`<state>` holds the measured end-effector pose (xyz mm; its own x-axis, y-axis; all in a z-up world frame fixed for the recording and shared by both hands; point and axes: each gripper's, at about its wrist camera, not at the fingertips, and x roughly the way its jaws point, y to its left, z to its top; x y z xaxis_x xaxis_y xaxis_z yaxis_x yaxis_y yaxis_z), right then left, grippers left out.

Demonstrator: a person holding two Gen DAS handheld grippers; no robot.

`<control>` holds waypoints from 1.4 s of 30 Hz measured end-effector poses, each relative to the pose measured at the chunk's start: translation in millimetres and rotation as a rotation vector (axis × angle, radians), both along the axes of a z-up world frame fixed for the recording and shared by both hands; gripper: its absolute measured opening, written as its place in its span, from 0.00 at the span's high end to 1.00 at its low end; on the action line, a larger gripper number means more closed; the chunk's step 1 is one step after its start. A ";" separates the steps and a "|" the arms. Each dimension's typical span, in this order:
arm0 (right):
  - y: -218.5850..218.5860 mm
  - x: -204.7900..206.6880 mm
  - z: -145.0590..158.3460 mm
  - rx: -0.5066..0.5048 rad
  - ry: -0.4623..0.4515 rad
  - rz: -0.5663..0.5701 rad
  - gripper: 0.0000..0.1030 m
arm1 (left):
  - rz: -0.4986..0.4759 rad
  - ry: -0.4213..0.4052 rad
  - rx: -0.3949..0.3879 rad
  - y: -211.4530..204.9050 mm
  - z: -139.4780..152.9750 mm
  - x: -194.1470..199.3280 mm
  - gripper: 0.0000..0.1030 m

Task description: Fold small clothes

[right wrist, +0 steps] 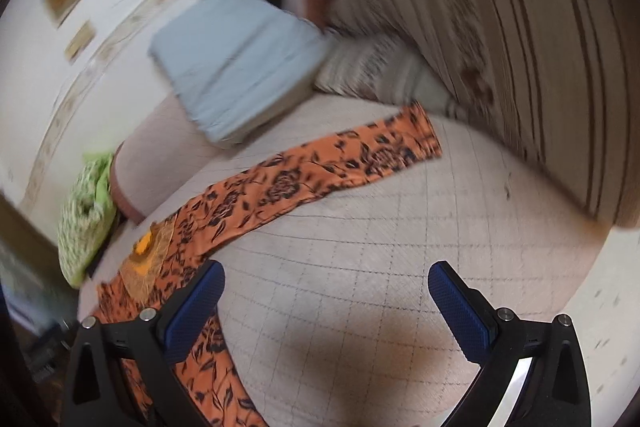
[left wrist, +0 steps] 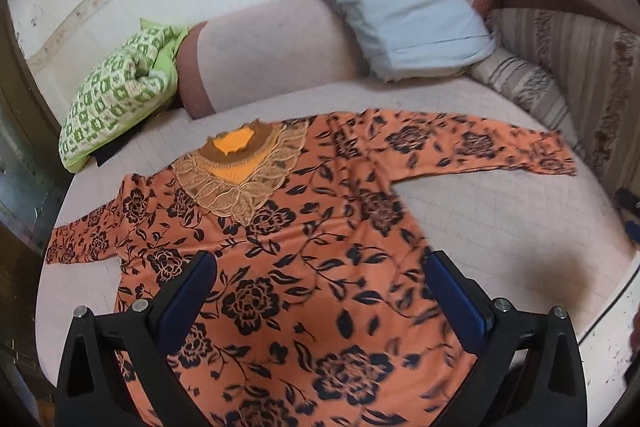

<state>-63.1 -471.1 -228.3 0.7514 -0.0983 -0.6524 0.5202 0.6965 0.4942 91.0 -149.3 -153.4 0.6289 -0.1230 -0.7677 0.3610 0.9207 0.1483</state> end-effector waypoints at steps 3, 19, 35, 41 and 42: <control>-18.5 12.5 -14.6 0.073 -0.015 -0.010 0.00 | 0.040 -0.015 -0.019 17.6 -13.4 26.8 0.00; -93.3 158.7 -132.4 0.616 -0.103 -0.295 0.38 | 0.323 0.012 -0.081 115.0 -90.5 151.0 0.00; -4.4 292.6 10.5 0.324 -0.260 -0.082 0.93 | 0.708 -0.118 -0.072 263.6 -48.3 185.5 0.00; 168.6 403.6 85.4 0.292 -0.312 0.302 0.93 | 0.887 -0.096 -0.160 347.7 -49.4 181.7 0.00; 197.5 417.3 84.5 0.293 -0.300 0.344 0.93 | 0.911 -0.097 -0.161 358.8 -50.2 180.8 0.00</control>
